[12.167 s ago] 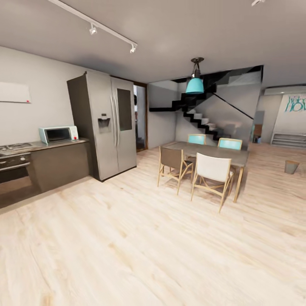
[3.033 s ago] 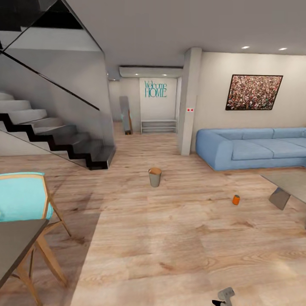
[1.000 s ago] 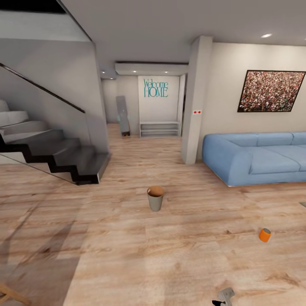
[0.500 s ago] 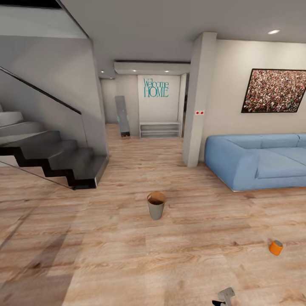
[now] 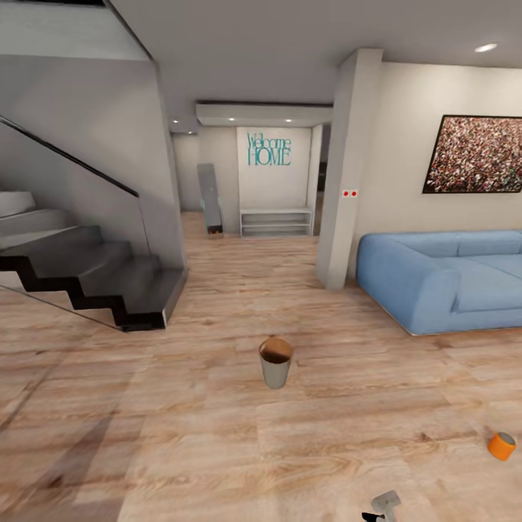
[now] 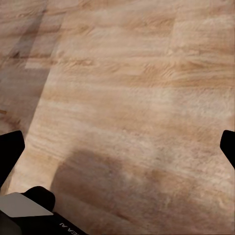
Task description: Put the three can of soda from the living room inside the tash can in the kitchen.
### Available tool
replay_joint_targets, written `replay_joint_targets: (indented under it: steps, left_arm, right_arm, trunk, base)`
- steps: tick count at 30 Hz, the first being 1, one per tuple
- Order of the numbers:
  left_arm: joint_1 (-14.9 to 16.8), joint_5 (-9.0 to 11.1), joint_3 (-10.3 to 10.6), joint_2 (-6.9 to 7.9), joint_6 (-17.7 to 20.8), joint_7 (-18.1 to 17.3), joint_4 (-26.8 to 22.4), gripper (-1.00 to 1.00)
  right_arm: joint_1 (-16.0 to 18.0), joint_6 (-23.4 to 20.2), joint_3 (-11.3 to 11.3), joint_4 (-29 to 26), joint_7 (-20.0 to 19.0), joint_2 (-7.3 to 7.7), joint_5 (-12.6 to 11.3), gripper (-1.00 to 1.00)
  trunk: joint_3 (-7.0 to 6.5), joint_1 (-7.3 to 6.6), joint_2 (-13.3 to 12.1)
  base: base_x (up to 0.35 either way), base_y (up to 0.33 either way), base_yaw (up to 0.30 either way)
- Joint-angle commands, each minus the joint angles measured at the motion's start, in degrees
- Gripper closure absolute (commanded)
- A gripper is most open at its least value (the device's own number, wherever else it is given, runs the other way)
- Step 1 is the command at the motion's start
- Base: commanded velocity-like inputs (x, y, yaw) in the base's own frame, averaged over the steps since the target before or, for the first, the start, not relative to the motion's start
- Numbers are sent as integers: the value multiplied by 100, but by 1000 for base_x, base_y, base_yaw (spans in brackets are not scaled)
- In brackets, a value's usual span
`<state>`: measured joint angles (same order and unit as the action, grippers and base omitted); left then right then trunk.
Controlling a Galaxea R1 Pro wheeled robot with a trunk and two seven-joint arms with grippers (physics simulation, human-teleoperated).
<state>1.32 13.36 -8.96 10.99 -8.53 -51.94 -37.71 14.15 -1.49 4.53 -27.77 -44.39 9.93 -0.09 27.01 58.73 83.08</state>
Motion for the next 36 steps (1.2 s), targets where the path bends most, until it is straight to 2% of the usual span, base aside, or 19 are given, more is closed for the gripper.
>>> replay_joint_targets:
  steps: [1, 19, 36]
  left_arm:
    - [0, 0, 0, 0, 0, 0, 0, -100]
    - [0, 0, 2, 0, 9, 0, 0, -100]
    - [0, 0, 1, 0, 9, 1, 0, -100]
  right_arm:
    - [0, 0, 1, 0, 0, 0, 0, -100]
    - [0, -1, -5, 9, 192, 0, 0, -100]
    - [0, -7, -5, 9, 193, 0, 0, -100]
  trunk:
    - [0, 0, 0]
    - [0, 0, 0]
    - [0, 0, 0]
  base:
    - [301, 192, 0]
    - [326, 129, 0]
    - [342, 23, 0]
